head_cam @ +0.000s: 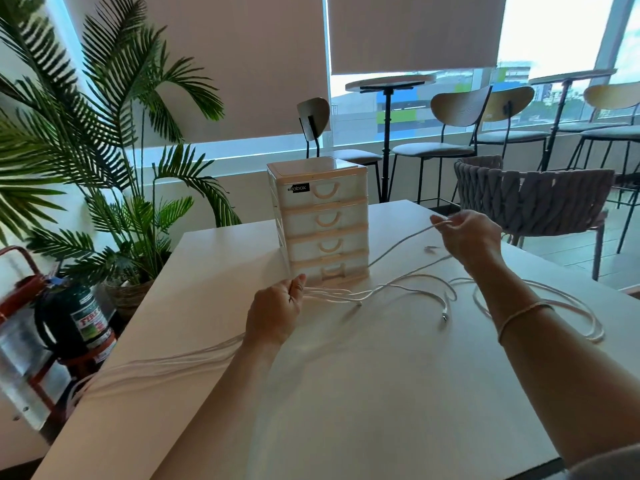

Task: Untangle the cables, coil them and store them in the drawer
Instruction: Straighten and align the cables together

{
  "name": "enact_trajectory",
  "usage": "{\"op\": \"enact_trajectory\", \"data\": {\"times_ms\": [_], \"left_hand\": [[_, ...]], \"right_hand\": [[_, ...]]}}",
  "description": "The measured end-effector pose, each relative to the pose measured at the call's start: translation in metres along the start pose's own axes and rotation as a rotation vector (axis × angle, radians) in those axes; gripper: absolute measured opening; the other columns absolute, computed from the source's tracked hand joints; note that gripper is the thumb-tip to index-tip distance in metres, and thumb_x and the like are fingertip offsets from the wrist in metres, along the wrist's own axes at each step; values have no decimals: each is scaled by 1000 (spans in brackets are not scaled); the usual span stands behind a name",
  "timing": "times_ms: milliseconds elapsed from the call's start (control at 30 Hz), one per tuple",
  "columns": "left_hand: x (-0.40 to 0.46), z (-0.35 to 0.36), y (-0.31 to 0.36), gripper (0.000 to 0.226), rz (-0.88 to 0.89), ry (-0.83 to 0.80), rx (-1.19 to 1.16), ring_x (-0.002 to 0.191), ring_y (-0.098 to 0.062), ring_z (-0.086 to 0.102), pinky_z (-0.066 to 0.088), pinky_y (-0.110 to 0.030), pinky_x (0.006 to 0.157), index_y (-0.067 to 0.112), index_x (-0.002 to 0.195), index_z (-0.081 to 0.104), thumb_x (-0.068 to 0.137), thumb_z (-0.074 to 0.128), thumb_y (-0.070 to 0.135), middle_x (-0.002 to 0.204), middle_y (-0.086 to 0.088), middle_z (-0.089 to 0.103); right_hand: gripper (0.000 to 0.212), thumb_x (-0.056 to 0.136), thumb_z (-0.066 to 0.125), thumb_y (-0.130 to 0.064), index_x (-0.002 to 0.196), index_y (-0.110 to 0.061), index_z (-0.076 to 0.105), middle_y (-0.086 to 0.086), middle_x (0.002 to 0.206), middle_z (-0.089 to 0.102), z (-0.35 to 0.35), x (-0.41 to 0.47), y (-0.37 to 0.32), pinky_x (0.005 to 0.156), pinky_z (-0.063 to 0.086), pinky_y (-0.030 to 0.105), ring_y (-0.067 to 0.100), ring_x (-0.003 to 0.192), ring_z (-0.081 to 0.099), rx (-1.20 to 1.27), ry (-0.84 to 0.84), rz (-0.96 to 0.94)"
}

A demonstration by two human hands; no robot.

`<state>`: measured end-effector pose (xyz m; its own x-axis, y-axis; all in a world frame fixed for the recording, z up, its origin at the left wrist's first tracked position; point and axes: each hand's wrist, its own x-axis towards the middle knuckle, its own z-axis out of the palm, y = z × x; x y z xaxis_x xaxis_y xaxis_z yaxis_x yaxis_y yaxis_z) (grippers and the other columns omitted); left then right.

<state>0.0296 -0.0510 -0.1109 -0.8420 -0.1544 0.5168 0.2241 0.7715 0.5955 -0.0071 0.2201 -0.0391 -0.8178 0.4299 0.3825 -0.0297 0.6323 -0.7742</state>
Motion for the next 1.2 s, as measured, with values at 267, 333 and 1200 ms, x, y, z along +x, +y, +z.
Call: {"op": "enact_trajectory", "data": {"times_ms": [267, 333, 1200], "left_hand": [[0, -2, 7, 40, 36, 20, 1, 89, -43, 61, 46, -38, 73, 1, 96, 67, 95, 46, 35, 86, -27, 67], [-1, -2, 9, 41, 50, 16, 3, 86, -44, 61, 45, -38, 71, -1, 92, 66, 95, 47, 34, 84, -28, 66], [-1, -3, 17, 36, 149, 46, -79, 90, -37, 65, 47, -34, 74, 3, 103, 69, 95, 48, 31, 90, -24, 70]], "right_hand": [[47, 78, 57, -7, 124, -16, 53, 17, 146, 30, 0, -7, 7, 110, 25, 55, 35, 132, 33, -570, -276, -148], [50, 81, 49, -8, 130, -13, 42, 18, 134, 42, 2, -23, -2, 102, 38, 51, 33, 119, 46, -784, -468, 33], [39, 101, 28, -23, 113, -6, 60, 20, 108, 65, 70, -107, -55, 81, 45, 38, 35, 98, 60, -161, -471, -464]]}}
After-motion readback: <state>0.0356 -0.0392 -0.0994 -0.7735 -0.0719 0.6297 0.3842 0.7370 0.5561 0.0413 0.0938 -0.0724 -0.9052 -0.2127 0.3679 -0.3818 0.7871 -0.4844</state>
